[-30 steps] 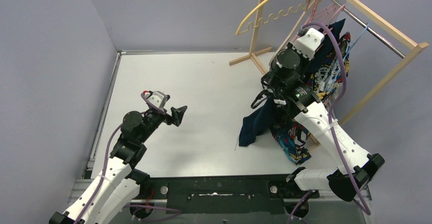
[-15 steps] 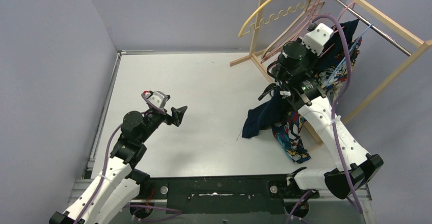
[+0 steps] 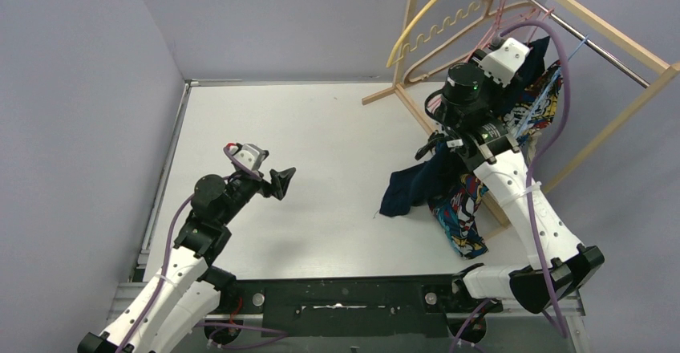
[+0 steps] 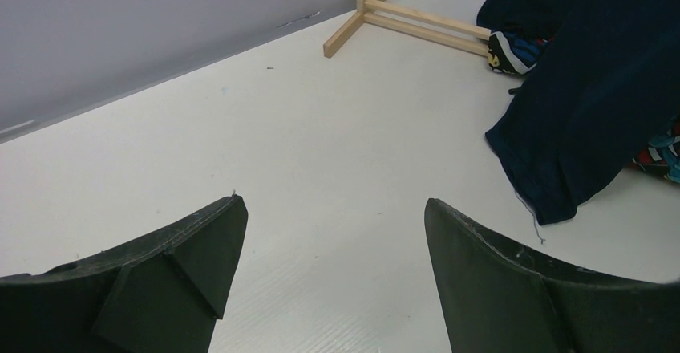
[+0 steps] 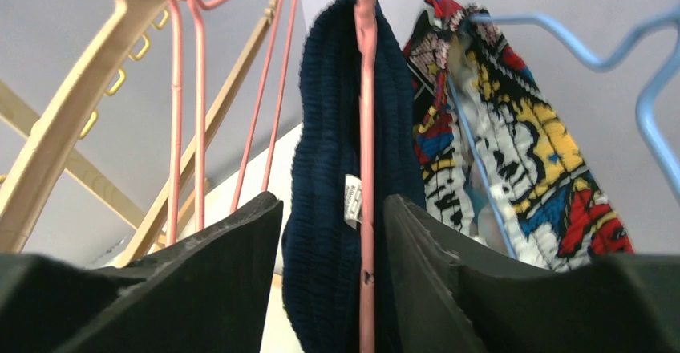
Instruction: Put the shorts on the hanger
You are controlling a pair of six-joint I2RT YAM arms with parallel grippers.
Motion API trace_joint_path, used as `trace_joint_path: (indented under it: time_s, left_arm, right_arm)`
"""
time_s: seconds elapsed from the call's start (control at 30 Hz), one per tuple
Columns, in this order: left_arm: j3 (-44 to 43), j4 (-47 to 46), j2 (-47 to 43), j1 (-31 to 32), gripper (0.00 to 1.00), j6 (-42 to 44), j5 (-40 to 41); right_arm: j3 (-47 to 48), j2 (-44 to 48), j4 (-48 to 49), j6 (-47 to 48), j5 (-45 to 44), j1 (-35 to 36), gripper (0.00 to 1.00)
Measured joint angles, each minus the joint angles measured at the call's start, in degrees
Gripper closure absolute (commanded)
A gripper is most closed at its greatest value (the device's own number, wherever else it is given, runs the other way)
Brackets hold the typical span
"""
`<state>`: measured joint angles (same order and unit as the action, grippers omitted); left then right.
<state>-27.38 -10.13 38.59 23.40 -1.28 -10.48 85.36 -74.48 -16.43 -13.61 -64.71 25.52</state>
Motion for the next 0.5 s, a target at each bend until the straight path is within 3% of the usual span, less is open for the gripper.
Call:
trace_joint_path:
  time_s: [0.27,0.5]
  left_arm:
    - [-4.35,5.25,1.51,0.00,0.18,-5.68,4.28]
    - [-20.17,16.68,3.10,-0.20,0.17,-12.50,9.75]
  right_arm:
    - [5.86,2.36,-14.27,-8.87,10.23,0.02,0.01]
    - [5.92,8.96,-25.77,-11.45,20.20,0.02,0.03]
